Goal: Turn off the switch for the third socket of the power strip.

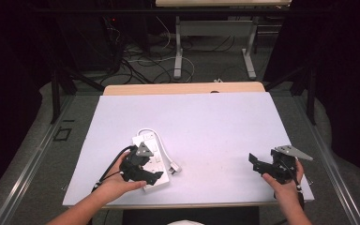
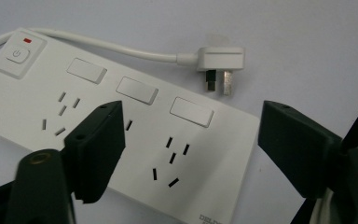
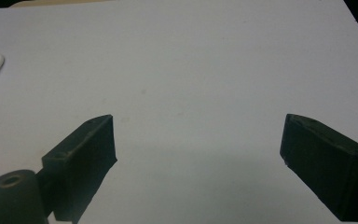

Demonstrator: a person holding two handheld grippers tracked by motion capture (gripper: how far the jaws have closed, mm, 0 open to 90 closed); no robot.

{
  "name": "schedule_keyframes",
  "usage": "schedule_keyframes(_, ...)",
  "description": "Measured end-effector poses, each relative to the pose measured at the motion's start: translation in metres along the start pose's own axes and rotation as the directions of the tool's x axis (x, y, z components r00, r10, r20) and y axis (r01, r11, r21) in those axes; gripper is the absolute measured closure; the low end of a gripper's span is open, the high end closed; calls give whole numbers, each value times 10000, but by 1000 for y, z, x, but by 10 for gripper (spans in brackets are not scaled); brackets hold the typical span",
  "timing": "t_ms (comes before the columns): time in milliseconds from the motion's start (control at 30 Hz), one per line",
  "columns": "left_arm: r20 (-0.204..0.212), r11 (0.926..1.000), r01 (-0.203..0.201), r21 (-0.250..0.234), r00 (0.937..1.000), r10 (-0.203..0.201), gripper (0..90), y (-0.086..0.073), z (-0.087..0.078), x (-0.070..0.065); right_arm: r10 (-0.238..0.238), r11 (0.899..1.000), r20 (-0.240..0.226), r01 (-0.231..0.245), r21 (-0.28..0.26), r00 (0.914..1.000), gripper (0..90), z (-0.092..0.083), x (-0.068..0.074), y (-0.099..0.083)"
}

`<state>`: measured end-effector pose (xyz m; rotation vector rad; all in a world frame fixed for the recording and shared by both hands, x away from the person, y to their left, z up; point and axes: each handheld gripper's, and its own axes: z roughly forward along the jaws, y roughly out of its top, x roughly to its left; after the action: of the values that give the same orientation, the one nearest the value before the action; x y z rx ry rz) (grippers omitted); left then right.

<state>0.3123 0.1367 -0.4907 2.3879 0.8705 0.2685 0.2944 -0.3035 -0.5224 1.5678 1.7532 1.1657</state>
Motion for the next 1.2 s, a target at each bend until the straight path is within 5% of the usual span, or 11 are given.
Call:
schedule_keyframes(433,-47,9998,-107,185,9999,108,491,9,1,1,-83,9999,28,83,74,10000,102,1,-1,0)
schedule_keyframes(700,358,9982,470,385,9982,-484,552,15,5,6,-5,9999,3,5,122,10000,109,1,0,-1)
schedule_keyframes(800,714,9937,992,527,9921,-1028,606,16,7,9,21,9999,17,-21,119,10000,111,1,1,-1)
schedule_keyframes(867,1005,9858,1501,749,9824,-1573,649,16,9,10,-11,9999,14,11,137,10000,113,1,0,-1)
schedule_keyframes(1000,1085,9744,1963,1091,9721,-2080,676,18,13,13,-11,9999,6,11,145,10000,116,1,0,-1)
schedule_keyframes(1033,1129,9629,2397,1240,9607,-2537,701,18,13,11,12,9999,10,-12,161,10000,118,1,0,-1)
schedule_keyframes(1200,1048,9565,2495,1510,9581,-2664,738,21,18,10,-6,9999,2,6,171,10000,120,1,0,-1)
